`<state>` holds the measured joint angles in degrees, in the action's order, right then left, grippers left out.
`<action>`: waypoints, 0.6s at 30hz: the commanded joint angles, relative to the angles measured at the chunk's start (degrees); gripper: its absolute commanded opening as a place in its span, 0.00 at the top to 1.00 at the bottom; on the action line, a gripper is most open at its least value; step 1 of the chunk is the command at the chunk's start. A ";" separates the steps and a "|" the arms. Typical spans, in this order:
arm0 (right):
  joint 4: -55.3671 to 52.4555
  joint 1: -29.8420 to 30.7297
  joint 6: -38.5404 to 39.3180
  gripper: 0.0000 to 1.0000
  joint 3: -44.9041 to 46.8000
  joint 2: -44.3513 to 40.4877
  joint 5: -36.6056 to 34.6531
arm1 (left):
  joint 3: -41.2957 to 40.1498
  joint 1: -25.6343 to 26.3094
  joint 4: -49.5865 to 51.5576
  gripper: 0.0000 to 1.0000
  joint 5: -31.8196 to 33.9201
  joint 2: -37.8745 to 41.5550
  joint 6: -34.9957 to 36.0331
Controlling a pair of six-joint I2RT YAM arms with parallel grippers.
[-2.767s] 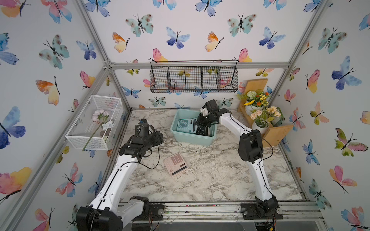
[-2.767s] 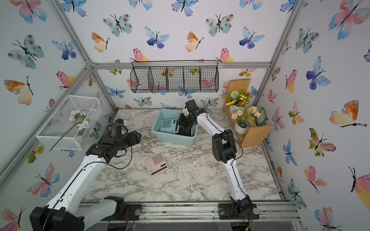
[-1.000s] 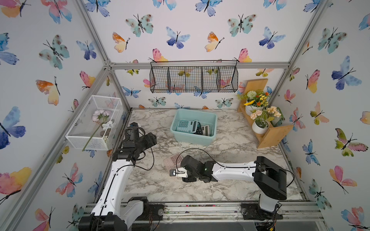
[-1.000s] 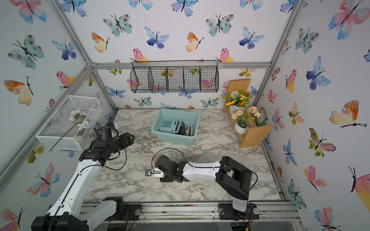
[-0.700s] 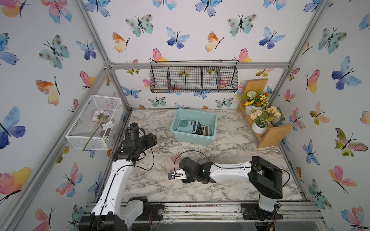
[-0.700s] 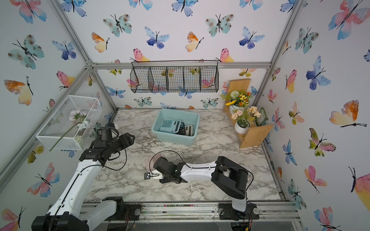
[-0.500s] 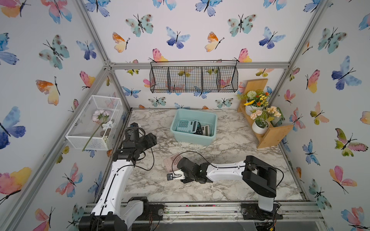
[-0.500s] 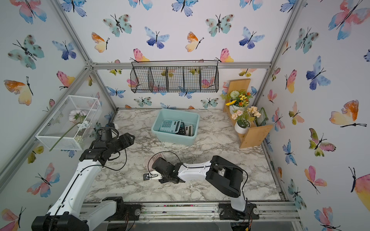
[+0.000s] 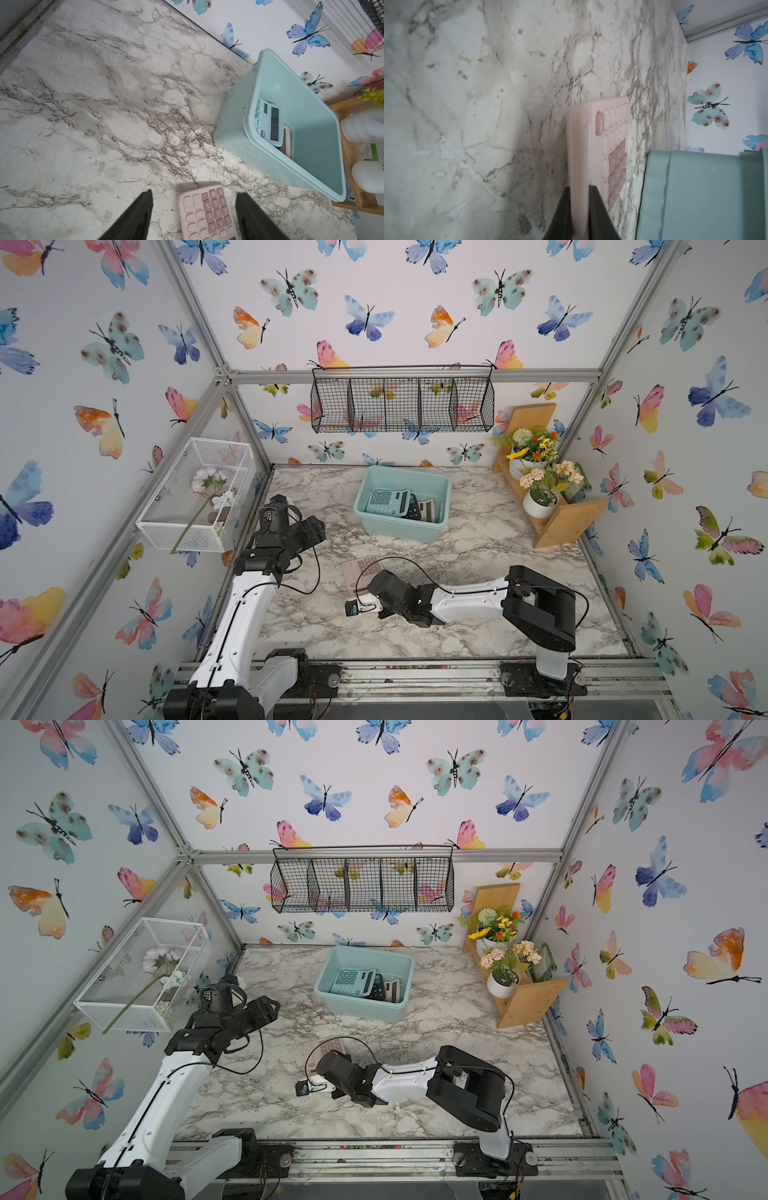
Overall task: Put the calculator in the storage box
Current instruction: Pick up the calculator from the center of the board.
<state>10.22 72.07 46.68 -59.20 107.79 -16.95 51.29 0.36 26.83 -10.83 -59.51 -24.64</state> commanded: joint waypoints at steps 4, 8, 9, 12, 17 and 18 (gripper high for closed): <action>-9.18 0.66 0.55 0.98 1.74 -12.58 -1.59 | 0.04 -0.30 -0.73 0.31 -1.17 0.36 0.39; -23.12 0.70 -2.82 0.98 -3.88 -20.80 -0.22 | 0.30 -0.34 -0.91 0.31 -1.25 -0.16 0.39; -26.76 0.75 -4.09 0.97 -6.19 -22.22 0.06 | 0.23 -0.32 -1.07 0.31 -1.43 -0.31 0.39; -36.30 0.72 -8.94 0.98 -13.80 -23.80 0.29 | 0.10 -0.28 -1.81 0.31 -1.78 -0.76 0.08; -47.30 0.20 -26.84 0.97 -32.73 -17.30 -12.69 | -0.57 -0.33 -4.04 0.31 -2.98 -1.96 -0.93; -52.20 -0.90 -31.55 0.97 -39.03 -14.09 -14.45 | -0.42 -0.31 -4.24 0.31 -3.37 -2.38 -1.02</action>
<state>-30.17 72.29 29.47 -88.95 88.55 -22.20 51.20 0.36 24.60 -11.66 -60.84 -25.02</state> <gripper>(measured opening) 0.130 0.688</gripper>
